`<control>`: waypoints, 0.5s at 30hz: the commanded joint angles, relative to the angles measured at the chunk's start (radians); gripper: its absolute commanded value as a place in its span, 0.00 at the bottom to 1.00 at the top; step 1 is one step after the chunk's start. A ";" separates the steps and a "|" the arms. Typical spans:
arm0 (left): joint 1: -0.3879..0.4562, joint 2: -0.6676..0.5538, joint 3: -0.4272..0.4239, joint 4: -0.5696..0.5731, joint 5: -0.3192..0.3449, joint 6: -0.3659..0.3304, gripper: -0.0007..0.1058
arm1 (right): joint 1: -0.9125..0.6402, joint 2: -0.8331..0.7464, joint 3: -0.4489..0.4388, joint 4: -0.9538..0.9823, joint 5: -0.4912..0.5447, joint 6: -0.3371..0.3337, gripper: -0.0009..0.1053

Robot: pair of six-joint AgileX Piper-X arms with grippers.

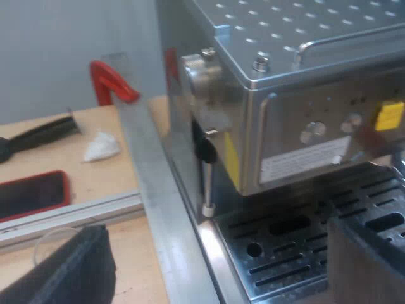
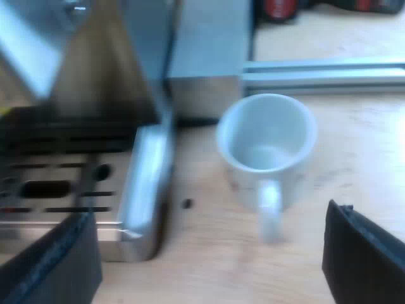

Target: Pour the beans into the coffee machine

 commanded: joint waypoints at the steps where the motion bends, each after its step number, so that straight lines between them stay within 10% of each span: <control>1: 0.000 -0.036 -0.009 -0.009 -0.032 0.001 0.68 | -0.083 -0.031 -0.004 0.023 -0.044 -0.081 0.71; 15: -0.061 -0.193 -0.009 0.141 -0.032 0.065 0.68 | -0.207 -0.190 0.046 0.105 0.007 -0.174 0.71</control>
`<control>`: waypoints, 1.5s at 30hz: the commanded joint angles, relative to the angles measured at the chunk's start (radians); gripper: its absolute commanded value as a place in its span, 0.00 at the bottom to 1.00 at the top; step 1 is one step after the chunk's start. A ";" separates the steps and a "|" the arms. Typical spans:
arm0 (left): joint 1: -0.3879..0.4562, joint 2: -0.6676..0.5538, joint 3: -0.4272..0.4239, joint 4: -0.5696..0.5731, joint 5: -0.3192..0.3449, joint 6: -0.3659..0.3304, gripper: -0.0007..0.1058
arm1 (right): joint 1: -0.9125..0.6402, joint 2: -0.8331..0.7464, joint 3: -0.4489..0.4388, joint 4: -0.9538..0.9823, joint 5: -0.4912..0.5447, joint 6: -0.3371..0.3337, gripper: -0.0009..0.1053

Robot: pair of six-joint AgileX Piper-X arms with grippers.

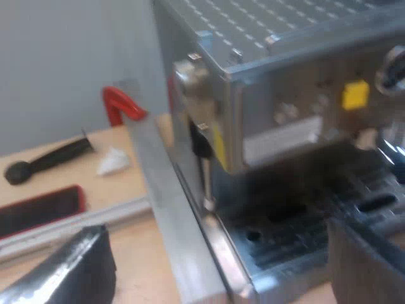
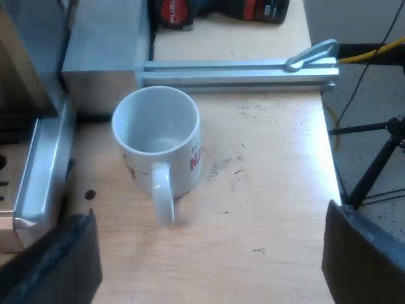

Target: Pour the beans into the coffee machine

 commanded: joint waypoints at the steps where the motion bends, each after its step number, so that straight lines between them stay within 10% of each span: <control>1: -0.045 -0.042 -0.007 0.049 -0.011 -0.002 0.68 | -0.004 -0.062 0.024 0.001 0.012 -0.003 0.71; 18: -0.054 -0.417 -0.007 0.235 -0.039 -0.047 0.68 | -0.003 -0.434 0.031 0.052 0.009 -0.005 0.71; 31: -0.052 -0.445 -0.039 0.347 -0.032 -0.154 0.68 | -0.003 -0.521 0.016 0.176 0.024 -0.013 0.71; 45: -0.052 -0.443 0.196 -0.036 -0.048 -0.150 0.68 | -0.003 -0.519 0.202 -0.007 -0.013 -0.013 0.71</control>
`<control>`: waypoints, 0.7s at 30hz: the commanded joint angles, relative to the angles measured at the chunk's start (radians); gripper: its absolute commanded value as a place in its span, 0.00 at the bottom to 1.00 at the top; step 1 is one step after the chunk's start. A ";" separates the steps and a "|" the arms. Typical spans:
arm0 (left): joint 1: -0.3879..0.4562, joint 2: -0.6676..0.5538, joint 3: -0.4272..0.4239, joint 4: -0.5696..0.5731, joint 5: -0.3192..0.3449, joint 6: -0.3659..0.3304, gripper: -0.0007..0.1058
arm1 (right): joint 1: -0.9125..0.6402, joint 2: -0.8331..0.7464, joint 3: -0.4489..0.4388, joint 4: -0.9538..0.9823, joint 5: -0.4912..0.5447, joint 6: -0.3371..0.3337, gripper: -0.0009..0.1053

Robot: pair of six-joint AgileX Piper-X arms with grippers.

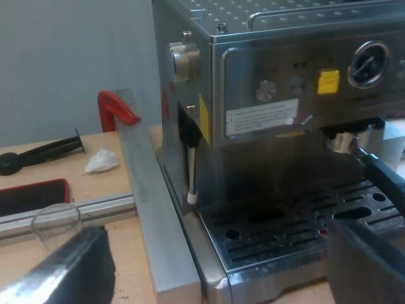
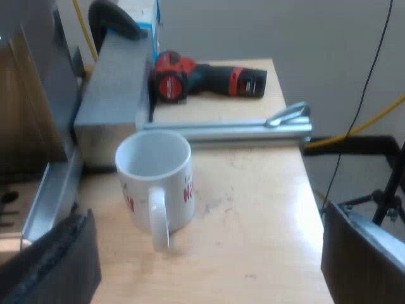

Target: Pour the beans into the coffee machine

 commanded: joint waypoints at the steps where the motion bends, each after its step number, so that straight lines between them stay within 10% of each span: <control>1: 0.000 -0.135 0.067 -0.082 0.018 -0.009 0.68 | -0.002 -0.045 0.039 -0.015 -0.030 -0.013 0.71; 21: 0.000 -0.134 0.281 -0.101 0.033 0.001 0.68 | -0.002 -0.045 0.230 -0.003 -0.046 -0.019 0.71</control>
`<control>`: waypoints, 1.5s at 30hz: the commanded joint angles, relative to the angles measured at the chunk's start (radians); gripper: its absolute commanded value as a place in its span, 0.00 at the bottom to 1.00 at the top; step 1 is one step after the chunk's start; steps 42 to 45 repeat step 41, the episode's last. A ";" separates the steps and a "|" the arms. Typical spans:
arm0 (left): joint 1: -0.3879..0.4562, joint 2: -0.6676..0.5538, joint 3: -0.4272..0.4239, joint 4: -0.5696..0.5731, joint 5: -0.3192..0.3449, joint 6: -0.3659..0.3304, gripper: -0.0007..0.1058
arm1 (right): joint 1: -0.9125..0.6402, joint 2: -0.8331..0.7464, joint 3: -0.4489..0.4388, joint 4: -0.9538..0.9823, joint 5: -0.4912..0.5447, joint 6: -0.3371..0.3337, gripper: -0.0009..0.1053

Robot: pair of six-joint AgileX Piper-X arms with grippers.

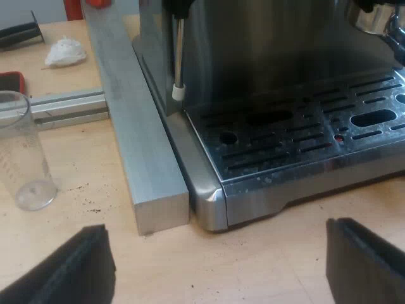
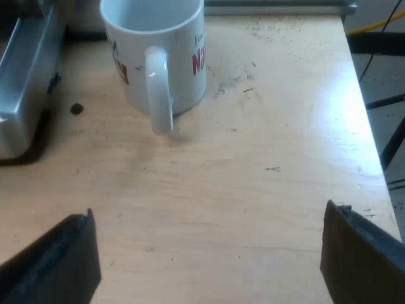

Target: Pour the beans into the coffee machine

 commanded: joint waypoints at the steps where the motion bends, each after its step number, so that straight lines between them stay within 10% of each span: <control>1: 0.000 -0.137 -0.003 -0.017 0.007 -0.001 0.68 | -0.002 -0.047 0.000 -0.003 -0.009 -0.007 0.71; 45: 0.090 -0.139 0.008 -0.036 0.005 0.009 0.68 | -0.002 -0.047 0.000 -0.003 -0.005 -0.007 0.71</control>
